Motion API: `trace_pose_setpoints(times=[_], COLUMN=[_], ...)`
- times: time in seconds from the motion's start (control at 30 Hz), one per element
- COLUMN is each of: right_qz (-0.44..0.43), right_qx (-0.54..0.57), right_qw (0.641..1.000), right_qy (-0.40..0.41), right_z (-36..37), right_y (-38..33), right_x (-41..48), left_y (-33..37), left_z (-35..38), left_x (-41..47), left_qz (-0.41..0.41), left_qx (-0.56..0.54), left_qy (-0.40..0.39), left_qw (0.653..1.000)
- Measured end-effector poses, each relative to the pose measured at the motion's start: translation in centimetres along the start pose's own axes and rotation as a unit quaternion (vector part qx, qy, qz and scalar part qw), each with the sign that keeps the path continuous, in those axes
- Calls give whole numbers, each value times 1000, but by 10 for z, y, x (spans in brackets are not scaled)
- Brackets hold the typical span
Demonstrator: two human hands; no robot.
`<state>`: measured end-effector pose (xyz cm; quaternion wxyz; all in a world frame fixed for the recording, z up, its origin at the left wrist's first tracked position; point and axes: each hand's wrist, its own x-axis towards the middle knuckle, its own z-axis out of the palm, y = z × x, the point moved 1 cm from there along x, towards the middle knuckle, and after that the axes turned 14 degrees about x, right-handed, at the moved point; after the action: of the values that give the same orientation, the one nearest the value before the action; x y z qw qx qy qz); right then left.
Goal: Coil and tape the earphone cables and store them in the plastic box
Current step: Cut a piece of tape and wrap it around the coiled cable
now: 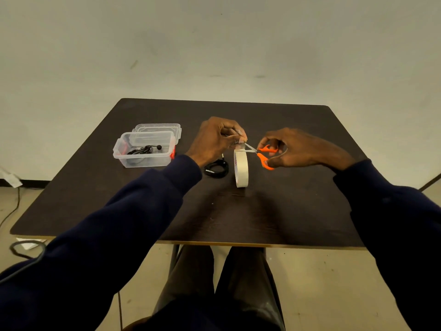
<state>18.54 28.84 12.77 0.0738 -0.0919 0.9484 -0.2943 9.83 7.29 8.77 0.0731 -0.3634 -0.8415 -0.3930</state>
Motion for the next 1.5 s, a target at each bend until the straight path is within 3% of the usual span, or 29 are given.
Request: trace_pose_setpoints(times=[0.33, 1.5], right_qz=[12, -7], right_qx=[9, 67], right_qw=[999, 996], right_qy=[-43, -54], right_z=[-9, -9], right_y=[-15, -3], right_x=[9, 14], left_y=[6, 4], left_z=[2, 0], left_x=[1, -2], left_qz=[8, -12], left_qx=[-4, -8], left_qy=[-4, 7], left_qw=[1000, 1000])
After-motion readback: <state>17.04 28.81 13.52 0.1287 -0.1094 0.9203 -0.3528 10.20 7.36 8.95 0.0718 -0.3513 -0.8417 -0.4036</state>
